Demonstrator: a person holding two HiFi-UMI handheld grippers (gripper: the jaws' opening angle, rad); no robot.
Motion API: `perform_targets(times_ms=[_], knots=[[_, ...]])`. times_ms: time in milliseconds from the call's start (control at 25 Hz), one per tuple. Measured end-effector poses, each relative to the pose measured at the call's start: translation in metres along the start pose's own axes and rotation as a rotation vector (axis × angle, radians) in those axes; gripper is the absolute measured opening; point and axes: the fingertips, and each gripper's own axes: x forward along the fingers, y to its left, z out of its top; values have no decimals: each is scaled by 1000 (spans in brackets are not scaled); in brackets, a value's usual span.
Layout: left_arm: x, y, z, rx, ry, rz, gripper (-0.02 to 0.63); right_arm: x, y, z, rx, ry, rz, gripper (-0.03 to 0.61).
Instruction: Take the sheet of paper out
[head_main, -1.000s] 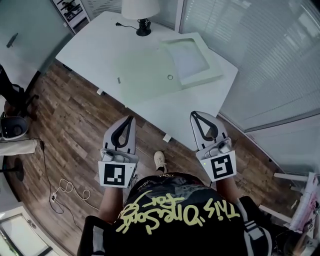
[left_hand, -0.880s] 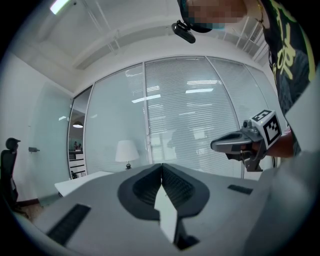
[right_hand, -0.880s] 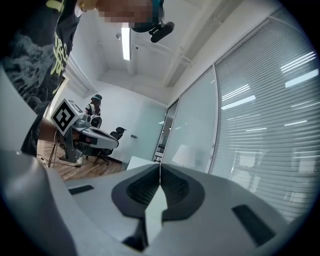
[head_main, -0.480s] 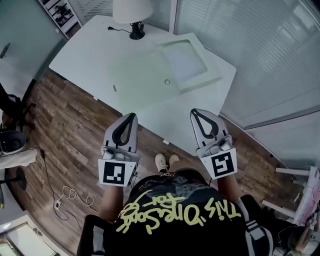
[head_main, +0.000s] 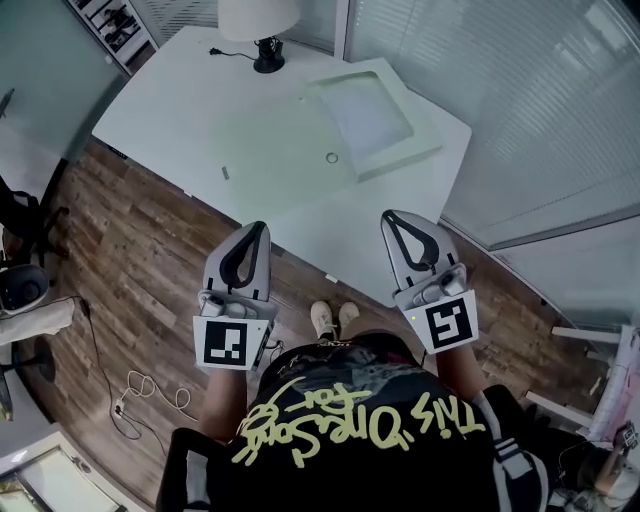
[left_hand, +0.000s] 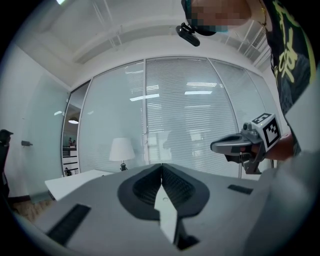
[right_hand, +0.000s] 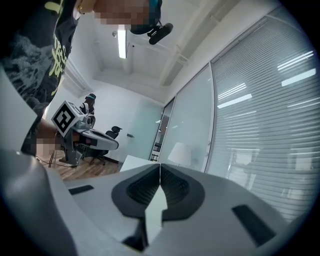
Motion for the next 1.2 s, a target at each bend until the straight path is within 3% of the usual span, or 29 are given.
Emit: perform_targets(times_ms=[480, 720, 1200], knots=[[18, -4, -21, 34, 35, -80, 8, -22, -15, -8, 6, 34, -106, 8], [48, -5, -12, 3, 23, -57, 8, -19, -43, -19, 3, 49, -122, 8], [98, 10, -24, 32, 78, 11, 9, 20, -95, -30, 4, 51, -71, 8]])
